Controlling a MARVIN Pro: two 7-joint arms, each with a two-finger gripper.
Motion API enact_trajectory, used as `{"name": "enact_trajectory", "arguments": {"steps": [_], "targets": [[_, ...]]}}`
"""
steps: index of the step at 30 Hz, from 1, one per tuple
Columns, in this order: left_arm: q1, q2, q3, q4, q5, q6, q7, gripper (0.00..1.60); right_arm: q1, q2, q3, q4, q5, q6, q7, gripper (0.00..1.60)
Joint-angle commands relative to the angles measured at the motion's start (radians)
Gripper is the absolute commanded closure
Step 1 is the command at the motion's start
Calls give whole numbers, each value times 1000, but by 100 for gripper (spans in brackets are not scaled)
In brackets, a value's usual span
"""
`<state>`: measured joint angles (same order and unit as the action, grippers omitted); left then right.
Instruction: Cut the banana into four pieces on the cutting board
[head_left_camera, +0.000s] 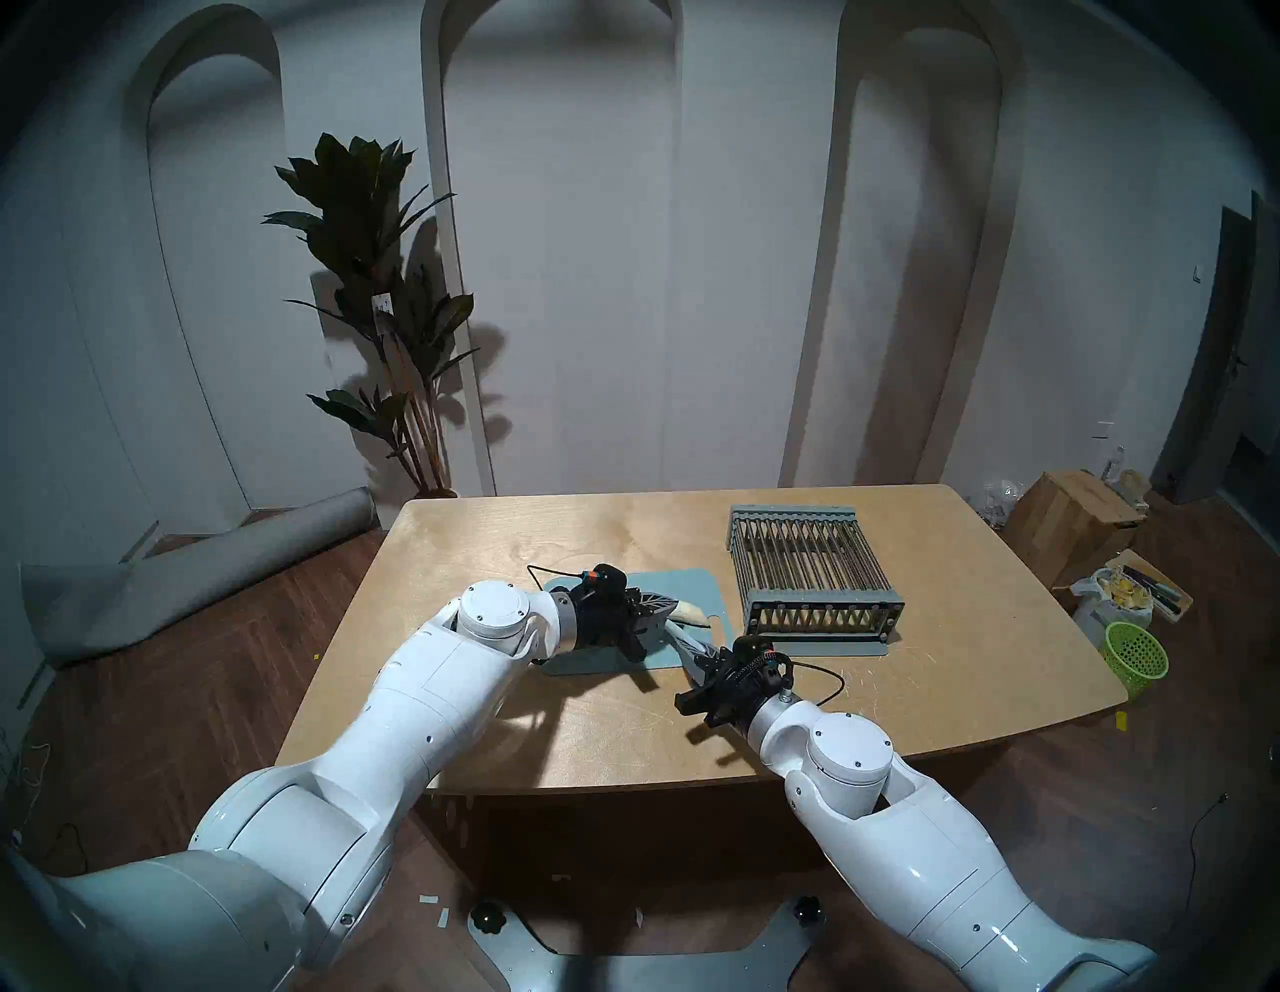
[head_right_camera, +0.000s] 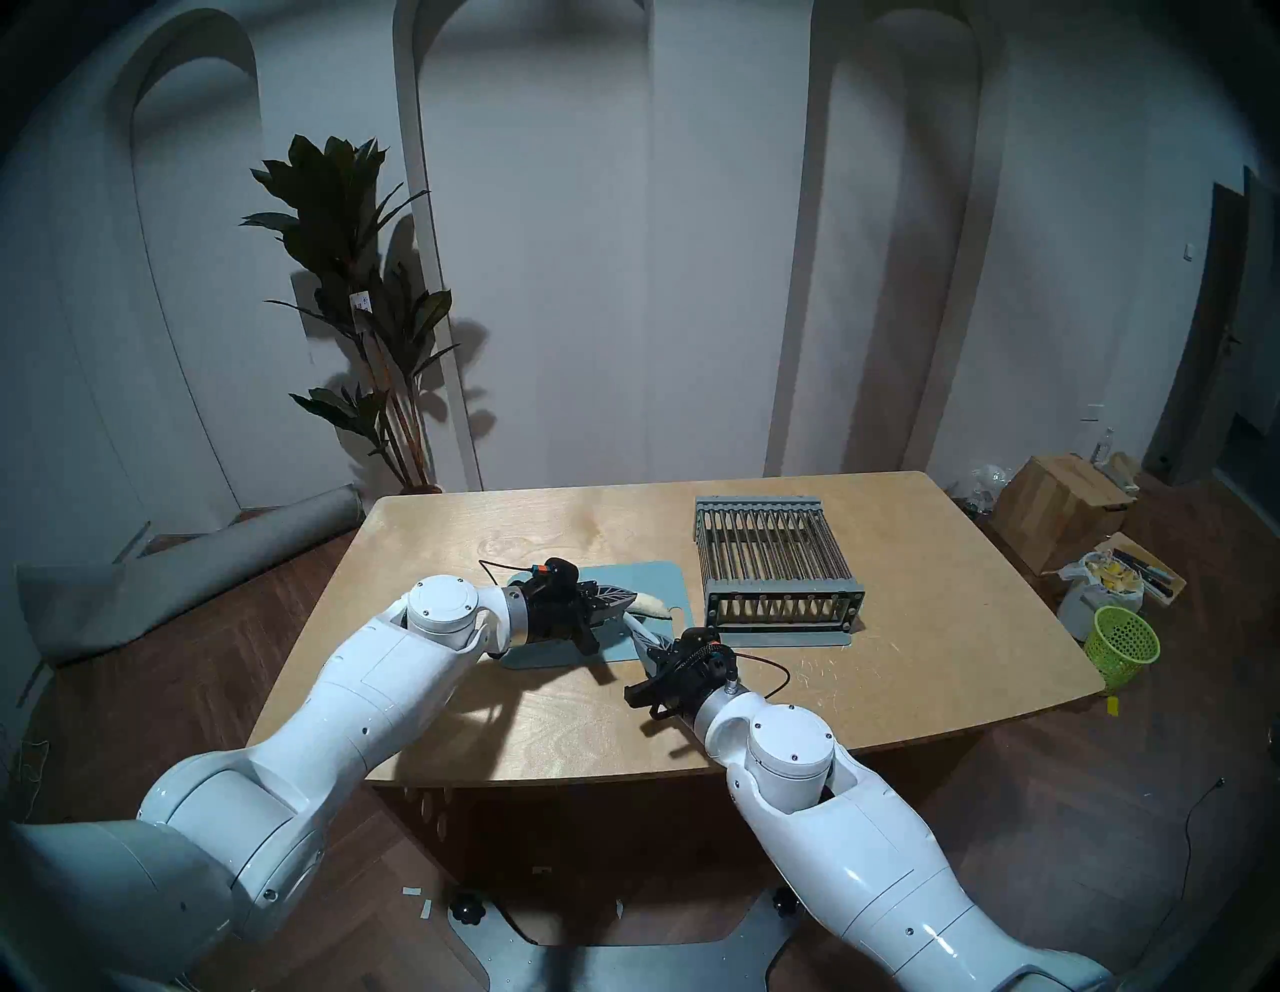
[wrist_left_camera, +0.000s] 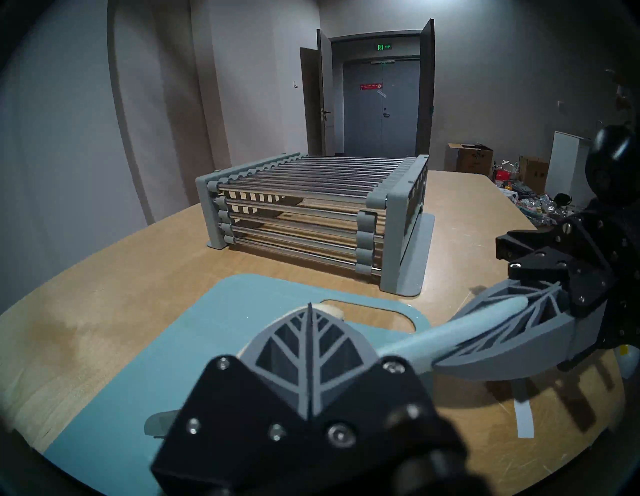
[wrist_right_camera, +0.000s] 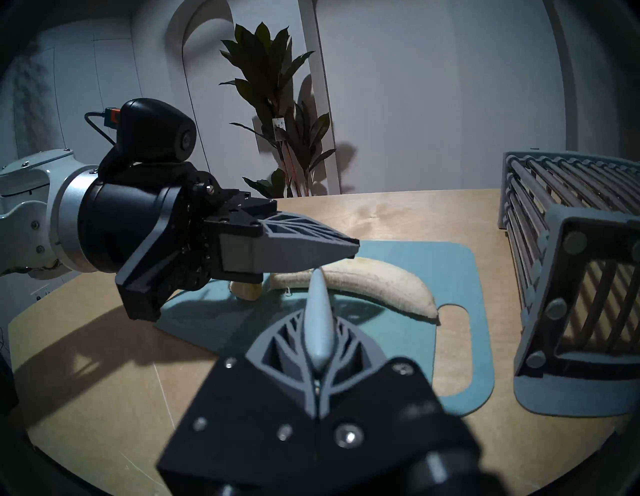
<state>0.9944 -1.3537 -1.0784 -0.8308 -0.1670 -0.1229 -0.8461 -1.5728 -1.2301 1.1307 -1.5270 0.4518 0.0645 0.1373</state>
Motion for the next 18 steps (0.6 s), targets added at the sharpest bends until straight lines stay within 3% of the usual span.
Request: {"name": "enact_trajectory", "arguments": {"steps": [1,11,14,18], "targets": [[-22,-14,15,57,20,-17,7,160,34,-13,12,-25,3,-5,-4,160],[0,-21,9,114,3,-55,18,160,34,-12,17,-19,5,4,-9,160],[-3,-14,-38,96,-51,-60,14,160,36,-11,15,-19,4,4,-9,160],[-11,8,-35,49,-36,-45,13,160,39,-16,12,-26,10,12,-6,160]]}}
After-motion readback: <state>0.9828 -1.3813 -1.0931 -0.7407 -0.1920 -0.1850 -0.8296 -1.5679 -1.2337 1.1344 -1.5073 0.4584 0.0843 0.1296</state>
